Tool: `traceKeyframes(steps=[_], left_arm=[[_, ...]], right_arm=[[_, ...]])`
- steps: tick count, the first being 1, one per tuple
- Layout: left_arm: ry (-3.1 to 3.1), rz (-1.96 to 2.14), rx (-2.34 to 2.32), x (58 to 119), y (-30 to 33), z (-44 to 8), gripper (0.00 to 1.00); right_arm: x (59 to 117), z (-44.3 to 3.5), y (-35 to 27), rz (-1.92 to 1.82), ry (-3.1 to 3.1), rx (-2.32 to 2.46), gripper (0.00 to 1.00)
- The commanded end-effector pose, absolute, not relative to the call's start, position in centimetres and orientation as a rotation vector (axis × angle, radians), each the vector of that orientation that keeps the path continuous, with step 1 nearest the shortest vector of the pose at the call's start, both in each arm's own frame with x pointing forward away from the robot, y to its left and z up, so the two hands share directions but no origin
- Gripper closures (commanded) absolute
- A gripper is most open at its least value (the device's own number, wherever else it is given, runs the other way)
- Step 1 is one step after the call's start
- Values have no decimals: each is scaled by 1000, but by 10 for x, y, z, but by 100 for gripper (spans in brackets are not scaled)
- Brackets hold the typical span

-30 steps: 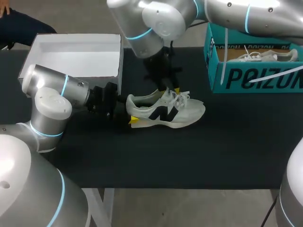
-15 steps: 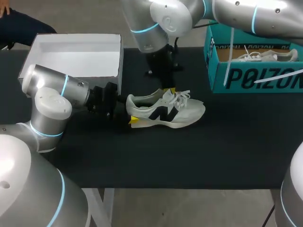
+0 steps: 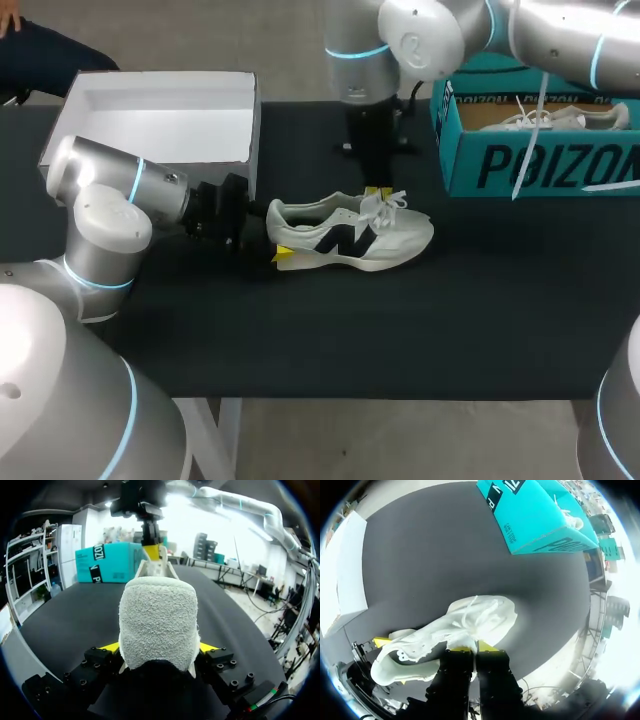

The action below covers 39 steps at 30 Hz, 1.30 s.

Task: Take the shoe out of the shoebox, open the shoe tongue, remove and reinsert the insole, then place the shoe into the shoebox

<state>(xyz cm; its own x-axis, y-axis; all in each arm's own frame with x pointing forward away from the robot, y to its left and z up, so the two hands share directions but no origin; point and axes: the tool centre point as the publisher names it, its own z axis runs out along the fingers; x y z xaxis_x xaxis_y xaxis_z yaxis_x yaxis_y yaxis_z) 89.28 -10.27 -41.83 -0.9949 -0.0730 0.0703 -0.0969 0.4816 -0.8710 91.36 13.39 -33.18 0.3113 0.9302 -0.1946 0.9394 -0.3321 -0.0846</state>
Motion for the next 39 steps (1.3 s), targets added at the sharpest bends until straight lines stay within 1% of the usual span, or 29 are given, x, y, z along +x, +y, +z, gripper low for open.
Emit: traceKeyframes(steps=[1,14,25,39], left_arm=[[-2686,1573,154,893,-103,-419,100],[-2686,1573,154,893,-103,-419,100],[-2686,1573,154,893,-103,-419,100],[-2686,1573,154,893,-103,-419,100]], right_arm=[[907,-328,117,-146,1822,2592,100],[911,-336,106,10,1783,2709,100],[911,-324,89,132,1706,2772,100],[910,-359,86,79,1696,2826,100]])
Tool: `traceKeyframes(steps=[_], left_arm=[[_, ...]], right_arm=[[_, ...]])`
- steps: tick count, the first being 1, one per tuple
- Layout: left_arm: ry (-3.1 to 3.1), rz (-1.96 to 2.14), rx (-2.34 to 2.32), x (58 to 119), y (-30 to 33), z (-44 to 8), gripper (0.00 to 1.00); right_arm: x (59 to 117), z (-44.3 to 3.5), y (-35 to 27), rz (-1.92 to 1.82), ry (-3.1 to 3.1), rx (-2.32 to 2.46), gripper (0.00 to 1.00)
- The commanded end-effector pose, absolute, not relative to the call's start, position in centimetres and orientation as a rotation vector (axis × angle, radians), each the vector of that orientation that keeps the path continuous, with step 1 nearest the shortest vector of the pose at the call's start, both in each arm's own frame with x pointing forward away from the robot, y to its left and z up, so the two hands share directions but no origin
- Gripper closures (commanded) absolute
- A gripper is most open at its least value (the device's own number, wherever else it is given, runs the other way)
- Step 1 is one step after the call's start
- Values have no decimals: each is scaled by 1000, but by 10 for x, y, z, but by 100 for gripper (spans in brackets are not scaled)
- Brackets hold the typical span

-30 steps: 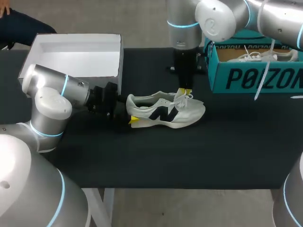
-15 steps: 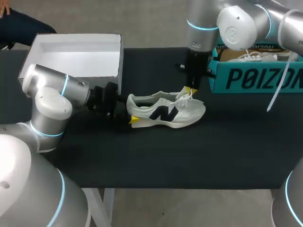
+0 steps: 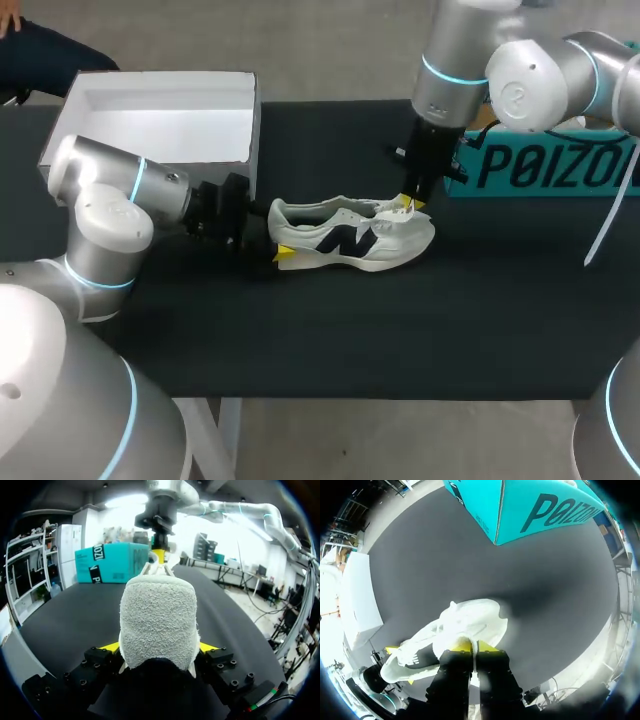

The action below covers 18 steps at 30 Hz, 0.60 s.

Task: Take the shoe out of the shoebox, open the shoe tongue, remove and reinsert the insole, then place the shoe into the shoebox

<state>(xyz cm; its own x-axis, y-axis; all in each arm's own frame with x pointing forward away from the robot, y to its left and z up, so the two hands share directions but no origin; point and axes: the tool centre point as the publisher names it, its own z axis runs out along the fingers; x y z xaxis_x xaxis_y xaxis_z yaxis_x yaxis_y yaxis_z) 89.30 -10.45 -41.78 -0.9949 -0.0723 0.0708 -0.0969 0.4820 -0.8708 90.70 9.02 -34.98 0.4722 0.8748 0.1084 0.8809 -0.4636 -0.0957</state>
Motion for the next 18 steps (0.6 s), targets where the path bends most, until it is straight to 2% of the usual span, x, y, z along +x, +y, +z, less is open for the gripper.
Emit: traceKeyframes(steps=[1,14,18], left_arm=[[-2686,1573,154,893,-103,-419,100],[-2686,1573,154,893,-103,-419,100],[-2686,1573,154,893,-103,-419,100]], right_arm=[[911,-361,87,-76,-1532,-2555,100],[912,-385,99,-38,-1520,-2530,100],[911,-386,98,-33,-1517,-2530,94]])
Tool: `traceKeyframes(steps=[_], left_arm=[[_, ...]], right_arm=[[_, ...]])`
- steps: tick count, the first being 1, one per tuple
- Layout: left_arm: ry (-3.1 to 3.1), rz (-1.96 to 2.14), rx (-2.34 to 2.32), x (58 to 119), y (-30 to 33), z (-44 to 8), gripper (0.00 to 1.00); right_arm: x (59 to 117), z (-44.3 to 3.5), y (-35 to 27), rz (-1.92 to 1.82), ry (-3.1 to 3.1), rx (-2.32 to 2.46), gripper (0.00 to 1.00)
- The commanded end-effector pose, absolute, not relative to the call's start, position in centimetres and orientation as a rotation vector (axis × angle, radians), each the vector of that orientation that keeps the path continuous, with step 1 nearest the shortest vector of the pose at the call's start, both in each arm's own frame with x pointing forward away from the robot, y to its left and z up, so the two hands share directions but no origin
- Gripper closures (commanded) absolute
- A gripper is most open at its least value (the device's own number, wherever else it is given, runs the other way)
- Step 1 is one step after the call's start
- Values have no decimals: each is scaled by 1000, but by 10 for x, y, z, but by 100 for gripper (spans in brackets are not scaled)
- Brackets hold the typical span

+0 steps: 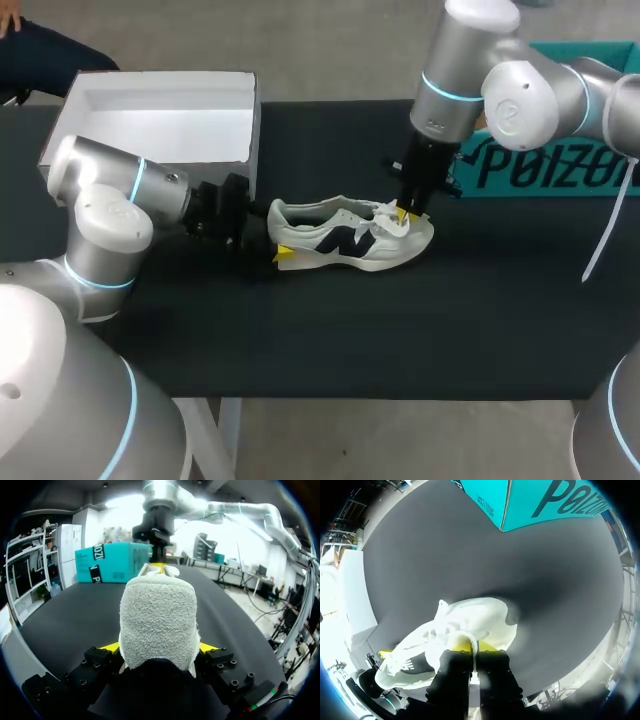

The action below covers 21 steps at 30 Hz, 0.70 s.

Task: Take the shoe out of the shoebox, open the shoe tongue, remove and reinsert the insole, then place the shoe into the shoebox

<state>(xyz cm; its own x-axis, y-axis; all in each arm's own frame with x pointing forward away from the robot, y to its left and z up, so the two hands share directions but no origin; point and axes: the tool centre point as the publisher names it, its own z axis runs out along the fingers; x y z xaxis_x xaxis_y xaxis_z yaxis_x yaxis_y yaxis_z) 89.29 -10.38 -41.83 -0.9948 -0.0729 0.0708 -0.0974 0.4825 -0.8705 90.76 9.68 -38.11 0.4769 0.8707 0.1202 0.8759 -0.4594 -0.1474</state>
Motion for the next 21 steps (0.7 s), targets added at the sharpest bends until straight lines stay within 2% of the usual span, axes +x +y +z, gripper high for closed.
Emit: traceKeyframes(steps=[1,2,3,5,6,7,21], left_arm=[[-2686,1573,154,893,-103,-419,100],[-2686,1573,154,893,-103,-419,100],[-2686,1573,154,893,-103,-419,100],[-2686,1573,154,893,-103,-419,100],[-2686,1573,154,893,-103,-419,100],[-2686,1573,154,893,-103,-419,100],[-2686,1573,154,893,-103,-419,100]], right_arm=[[912,-386,98,-32,-1517,-2530,91],[912,-384,98,-32,-1518,-2530,86],[912,-382,97,-34,-1519,-2530,77],[911,-375,98,-47,-1531,-2534,44],[911,-371,98,-53,-1537,-2535,12],[910,-369,97,-58,-1543,-2541,0],[909,-319,103,-130,-1614,-2587,0]])
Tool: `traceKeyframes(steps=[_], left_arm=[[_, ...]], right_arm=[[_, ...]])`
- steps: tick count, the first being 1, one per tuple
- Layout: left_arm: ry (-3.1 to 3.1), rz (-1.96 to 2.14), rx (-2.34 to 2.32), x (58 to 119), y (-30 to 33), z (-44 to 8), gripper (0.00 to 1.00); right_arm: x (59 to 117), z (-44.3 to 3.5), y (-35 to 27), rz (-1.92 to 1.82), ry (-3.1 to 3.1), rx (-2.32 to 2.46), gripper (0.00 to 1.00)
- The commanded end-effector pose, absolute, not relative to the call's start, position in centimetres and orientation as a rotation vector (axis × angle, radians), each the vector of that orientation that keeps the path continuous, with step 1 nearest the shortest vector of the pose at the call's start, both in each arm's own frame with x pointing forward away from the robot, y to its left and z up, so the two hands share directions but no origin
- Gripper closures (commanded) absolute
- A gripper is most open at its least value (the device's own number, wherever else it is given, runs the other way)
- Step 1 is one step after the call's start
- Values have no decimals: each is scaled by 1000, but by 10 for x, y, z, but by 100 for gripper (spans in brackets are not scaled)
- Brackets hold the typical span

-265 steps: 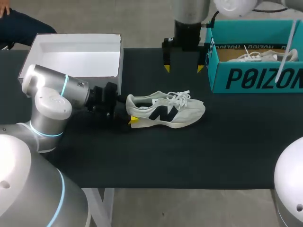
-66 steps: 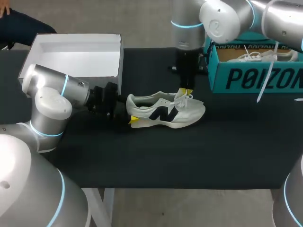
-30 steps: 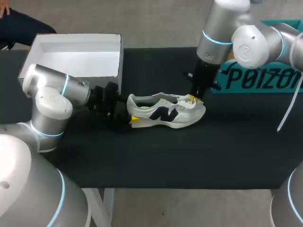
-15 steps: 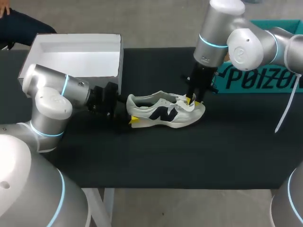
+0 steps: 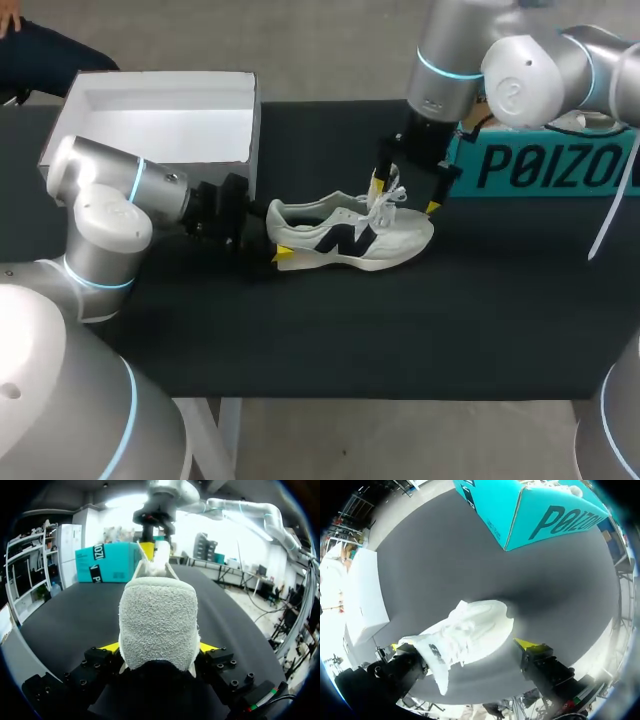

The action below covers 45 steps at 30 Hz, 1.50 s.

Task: Take the shoe out of the shoebox, open the shoe tongue, remove and reinsert the insole, then place the shoe into the shoebox

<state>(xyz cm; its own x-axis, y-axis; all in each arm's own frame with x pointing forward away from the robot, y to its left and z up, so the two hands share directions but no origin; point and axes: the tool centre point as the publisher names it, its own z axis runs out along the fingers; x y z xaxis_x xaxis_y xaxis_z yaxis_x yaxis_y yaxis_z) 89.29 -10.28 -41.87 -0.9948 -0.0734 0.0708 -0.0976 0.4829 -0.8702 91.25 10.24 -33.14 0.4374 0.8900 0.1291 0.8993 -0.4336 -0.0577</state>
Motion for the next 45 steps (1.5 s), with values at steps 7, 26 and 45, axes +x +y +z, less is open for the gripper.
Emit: traceKeyframes(steps=[7,26,45], left_arm=[[-2686,1573,154,893,-103,-419,100],[-2686,1573,154,893,-103,-419,100],[-2686,1573,154,893,-103,-419,100]], right_arm=[[912,-305,106,-156,-1642,-2583,0],[910,-269,123,-221,-1705,-2567,0],[893,-208,206,-150,-1258,-2747,0]])
